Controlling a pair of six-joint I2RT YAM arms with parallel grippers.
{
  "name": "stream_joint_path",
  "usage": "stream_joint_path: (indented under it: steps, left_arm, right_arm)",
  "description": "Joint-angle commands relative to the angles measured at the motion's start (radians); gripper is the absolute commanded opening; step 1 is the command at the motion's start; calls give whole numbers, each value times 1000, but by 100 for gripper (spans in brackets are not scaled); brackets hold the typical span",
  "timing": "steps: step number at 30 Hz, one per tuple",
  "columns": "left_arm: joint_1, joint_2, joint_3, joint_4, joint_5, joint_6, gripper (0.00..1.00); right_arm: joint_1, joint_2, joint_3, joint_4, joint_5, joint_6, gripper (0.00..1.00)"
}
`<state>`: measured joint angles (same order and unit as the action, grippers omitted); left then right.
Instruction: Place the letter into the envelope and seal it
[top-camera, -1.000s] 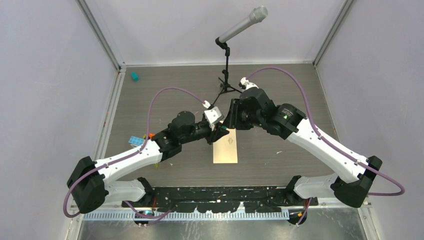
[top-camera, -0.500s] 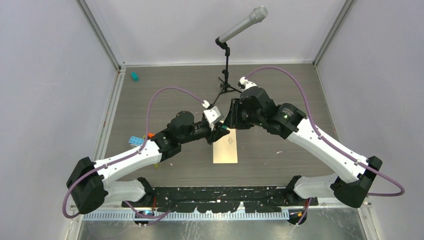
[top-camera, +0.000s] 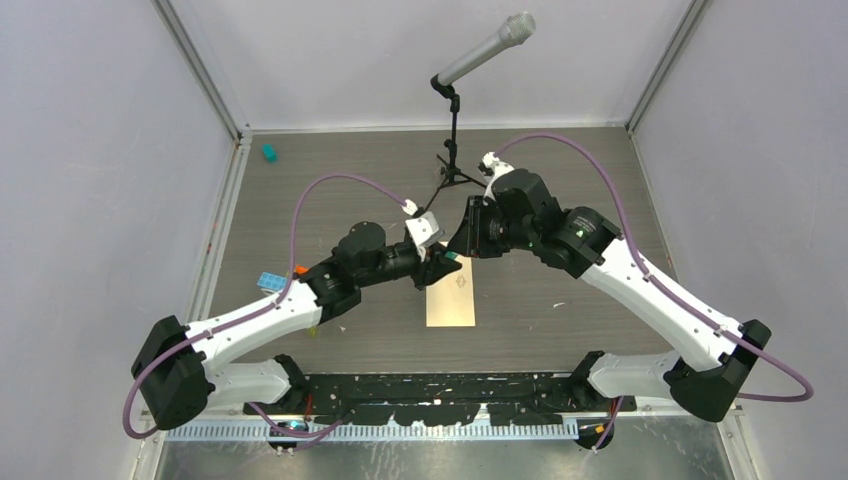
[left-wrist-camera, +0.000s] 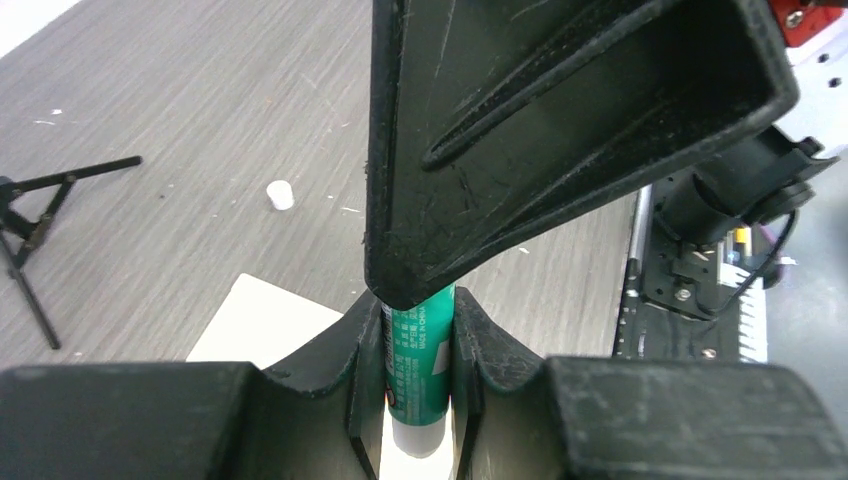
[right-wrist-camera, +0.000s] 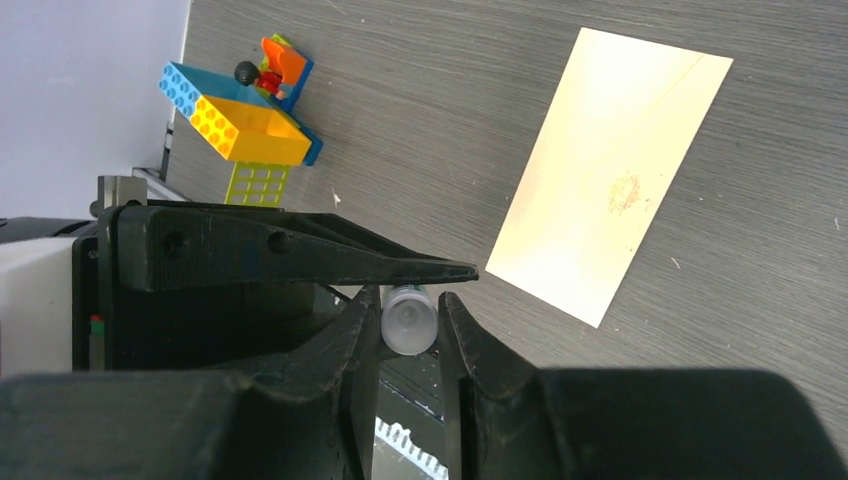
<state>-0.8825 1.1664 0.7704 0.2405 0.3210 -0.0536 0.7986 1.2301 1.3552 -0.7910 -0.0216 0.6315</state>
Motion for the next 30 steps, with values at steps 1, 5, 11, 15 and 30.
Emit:
stream_joint_path:
  steps: [1,5,11,15,30]
  left_arm:
    - [39,-27,27,67,153,-78,0]
    - [123,10,40,237,548,-365,0]
    - [140,36,28,508,748,-665,0]
    - [140,23,28,465,755,-663,0]
    - [-81,-50,78,-194,-274,115,0]
  right_arm:
    - [-34,-54,-20,53,-97,-57,16]
    - [-113,-104,-71,88,-276,-117,13]
    - [-149,-154,-105,117,-492,-220,12]
    - [-150,-165,-107,118,-544,-238,12]
    - [-73,-113,-67,70,-50,78,58]
